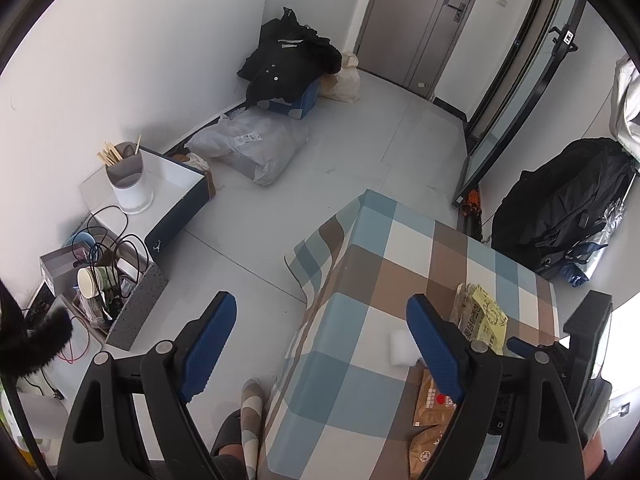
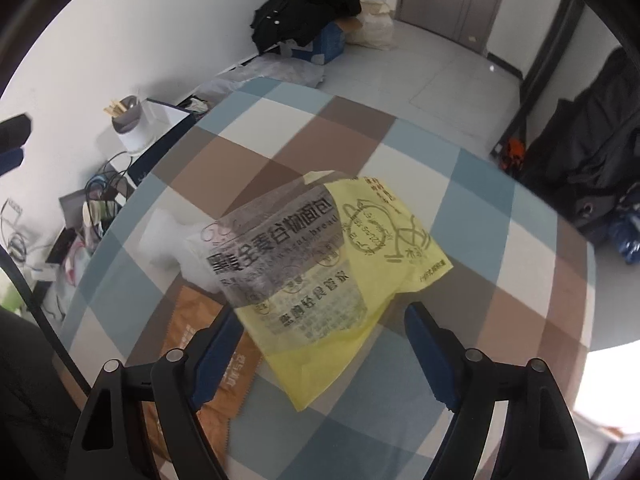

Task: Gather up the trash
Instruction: 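Lower the right gripper onto the clear bread bag and close on it, then lift the clear bread bag off the table with the right gripper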

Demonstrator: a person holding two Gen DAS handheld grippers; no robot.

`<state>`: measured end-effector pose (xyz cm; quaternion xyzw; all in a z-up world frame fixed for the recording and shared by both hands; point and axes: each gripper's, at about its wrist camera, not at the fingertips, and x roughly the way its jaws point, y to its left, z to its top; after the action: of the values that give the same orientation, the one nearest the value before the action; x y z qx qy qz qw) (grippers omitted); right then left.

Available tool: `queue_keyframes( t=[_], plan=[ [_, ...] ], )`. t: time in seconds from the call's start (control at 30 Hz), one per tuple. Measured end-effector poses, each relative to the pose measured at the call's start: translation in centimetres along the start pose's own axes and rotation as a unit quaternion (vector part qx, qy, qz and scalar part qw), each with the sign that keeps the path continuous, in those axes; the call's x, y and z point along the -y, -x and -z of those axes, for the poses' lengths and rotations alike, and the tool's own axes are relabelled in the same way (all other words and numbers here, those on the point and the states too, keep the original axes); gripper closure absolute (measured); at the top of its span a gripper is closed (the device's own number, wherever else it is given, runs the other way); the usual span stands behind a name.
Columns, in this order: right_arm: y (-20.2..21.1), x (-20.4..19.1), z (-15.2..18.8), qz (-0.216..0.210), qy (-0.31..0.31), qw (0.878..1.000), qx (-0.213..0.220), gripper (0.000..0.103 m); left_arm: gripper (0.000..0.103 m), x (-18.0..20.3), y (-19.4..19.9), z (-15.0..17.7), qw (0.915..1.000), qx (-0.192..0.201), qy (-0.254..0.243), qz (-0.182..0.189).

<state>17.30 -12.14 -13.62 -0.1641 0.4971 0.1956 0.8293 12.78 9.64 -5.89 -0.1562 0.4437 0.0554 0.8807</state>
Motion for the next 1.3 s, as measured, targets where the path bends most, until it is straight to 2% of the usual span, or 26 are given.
queue_keyframes(
  t=[0.13, 0.23, 0.27, 0.3, 0.37, 0.43, 0.6, 0.73, 0.97, 1.13, 1.3],
  plan=[
    [0.8, -1.6, 0.3, 0.051, 0.07, 0.996, 0.031, 0.029, 0.018, 0.1, -0.1, 0.1, 1.0, 0.001, -0.001, -0.004],
    [0.2, -3.2, 0.8, 0.066, 0.123, 0.99, 0.025, 0.045, 0.018, -0.1, -0.1, 0.1, 1.0, 0.001, 0.0, -0.007],
    [-0.1, -3.5, 0.8, 0.069, 0.132, 0.989, 0.02, 0.055, 0.018, -0.1, -0.2, 0.2, 1.0, 0.0, 0.0, -0.007],
    [-0.4, -3.8, 0.8, 0.07, 0.139, 0.988, 0.013, 0.067, 0.018, -0.2, -0.2, 0.2, 1.0, -0.002, 0.0, -0.006],
    [-0.8, -4.0, 0.7, 0.066, 0.139, 0.988, 0.009, 0.082, 0.018, -0.6, -0.3, 0.3, 0.9999, -0.003, -0.001, -0.011],
    [-0.6, -3.9, 1.0, 0.068, 0.139, 0.988, 0.016, 0.09, 0.018, -1.1, -0.6, 0.3, 0.9999, -0.009, 0.003, -0.014],
    [0.5, -3.5, 1.4, 0.056, 0.127, 0.99, 0.039, 0.099, 0.018, -1.3, -1.0, 0.3, 0.9996, -0.011, 0.004, -0.024],
    [2.2, -2.9, 1.4, 0.043, 0.101, 0.992, 0.066, 0.1, 0.018, -1.1, -0.7, 0.6, 0.9995, -0.001, -0.004, -0.033],
    [7.1, 0.7, 2.4, -0.011, -0.004, 0.992, 0.122, 0.1, 0.018, -0.3, -0.8, 1.8, 0.9994, -0.014, -0.017, -0.027],
    [9.2, 3.1, 3.7, -0.054, -0.072, 0.986, 0.14, 0.1, 0.018, 1.4, -0.7, 3.0, 0.9982, -0.028, -0.052, 0.003],
    [11.3, 4.3, 5.0, -0.083, -0.104, 0.977, 0.165, 0.1, 0.018, 3.6, 0.3, 4.1, 0.9929, -0.046, -0.109, 0.01]
  ],
)
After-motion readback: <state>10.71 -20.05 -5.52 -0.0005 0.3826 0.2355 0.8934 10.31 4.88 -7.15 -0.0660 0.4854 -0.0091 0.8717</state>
